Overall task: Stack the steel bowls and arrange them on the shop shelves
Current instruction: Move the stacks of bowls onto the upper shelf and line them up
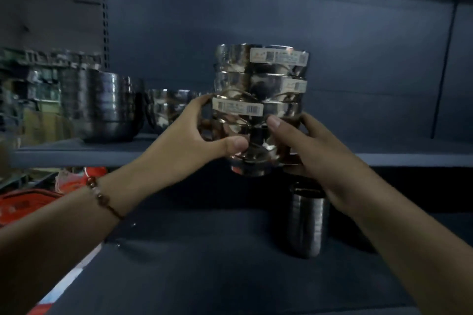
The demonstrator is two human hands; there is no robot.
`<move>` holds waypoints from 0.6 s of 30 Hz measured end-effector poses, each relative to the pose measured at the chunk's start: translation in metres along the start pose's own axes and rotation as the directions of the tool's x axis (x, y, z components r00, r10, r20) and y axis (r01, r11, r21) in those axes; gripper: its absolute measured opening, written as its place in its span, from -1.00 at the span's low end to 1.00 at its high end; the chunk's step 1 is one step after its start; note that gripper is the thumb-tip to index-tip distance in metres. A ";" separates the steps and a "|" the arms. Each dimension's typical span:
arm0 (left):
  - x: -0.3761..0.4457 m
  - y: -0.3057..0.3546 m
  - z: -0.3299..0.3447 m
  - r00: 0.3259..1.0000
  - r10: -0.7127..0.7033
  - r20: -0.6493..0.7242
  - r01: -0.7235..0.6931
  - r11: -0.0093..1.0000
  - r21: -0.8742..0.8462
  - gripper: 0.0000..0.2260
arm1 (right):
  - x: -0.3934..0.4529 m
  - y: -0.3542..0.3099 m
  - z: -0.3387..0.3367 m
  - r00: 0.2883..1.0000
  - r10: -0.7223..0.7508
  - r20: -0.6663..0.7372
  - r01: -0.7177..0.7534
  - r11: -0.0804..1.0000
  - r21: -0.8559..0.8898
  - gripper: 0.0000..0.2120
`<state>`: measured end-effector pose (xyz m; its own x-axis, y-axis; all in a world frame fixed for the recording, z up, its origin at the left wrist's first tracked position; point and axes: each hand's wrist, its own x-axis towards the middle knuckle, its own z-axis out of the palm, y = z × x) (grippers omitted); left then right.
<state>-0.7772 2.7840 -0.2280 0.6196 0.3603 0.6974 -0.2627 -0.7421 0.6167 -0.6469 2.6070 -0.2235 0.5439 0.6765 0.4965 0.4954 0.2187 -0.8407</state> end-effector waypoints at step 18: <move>0.110 -0.061 0.031 0.968 -0.201 -0.148 0.219 0.969 0.113 -0.63 | 0.147 0.034 0.017 0.983 0.180 -0.036 -0.180 0.984 -0.015 -0.57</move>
<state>-0.6698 2.8509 -0.2001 0.5432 0.5820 0.6052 -0.0351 -0.7044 0.7089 -0.5610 2.7260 -0.1829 0.6477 0.6793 0.3449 0.3993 0.0829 -0.9131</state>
